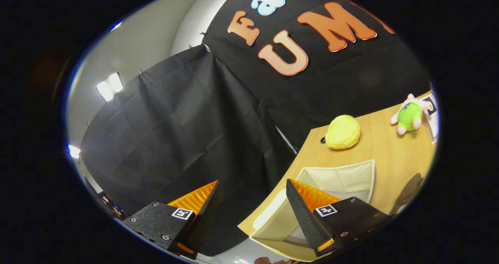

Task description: Open the storage box then place both shoes into the box .Put the left shoe in first, then the right shoe, with the right side of both shoes facing outward in a uniform manner.

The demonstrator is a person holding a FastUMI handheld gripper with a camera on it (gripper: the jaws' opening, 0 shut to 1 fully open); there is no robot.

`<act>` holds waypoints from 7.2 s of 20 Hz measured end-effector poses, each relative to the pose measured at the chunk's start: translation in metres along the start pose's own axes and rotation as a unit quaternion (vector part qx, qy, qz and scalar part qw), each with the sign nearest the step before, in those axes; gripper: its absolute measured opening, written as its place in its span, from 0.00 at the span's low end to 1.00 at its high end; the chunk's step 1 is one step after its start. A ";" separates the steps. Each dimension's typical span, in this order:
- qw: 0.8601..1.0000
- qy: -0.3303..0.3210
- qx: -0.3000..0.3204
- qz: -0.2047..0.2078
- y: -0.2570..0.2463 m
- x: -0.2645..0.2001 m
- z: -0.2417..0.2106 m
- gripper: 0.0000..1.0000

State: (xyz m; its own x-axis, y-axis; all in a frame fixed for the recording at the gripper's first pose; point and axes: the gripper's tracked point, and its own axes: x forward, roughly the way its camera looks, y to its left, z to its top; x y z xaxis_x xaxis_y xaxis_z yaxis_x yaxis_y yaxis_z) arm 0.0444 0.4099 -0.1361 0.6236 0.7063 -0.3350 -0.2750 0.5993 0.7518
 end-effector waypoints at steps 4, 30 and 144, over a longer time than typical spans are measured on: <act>0.998 0.007 -0.039 -0.054 -0.043 -0.035 -0.002 0.98; 0.905 0.197 -0.048 -0.374 -0.305 -0.161 -0.130 0.73; 0.915 0.155 0.085 -0.361 -0.339 -0.254 -0.104 0.86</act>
State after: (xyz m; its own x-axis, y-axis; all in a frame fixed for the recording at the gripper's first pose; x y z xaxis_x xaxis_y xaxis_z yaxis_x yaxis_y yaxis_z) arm -0.0974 0.0664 -0.3648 0.3518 0.2374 -0.9055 0.2621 0.9036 0.3388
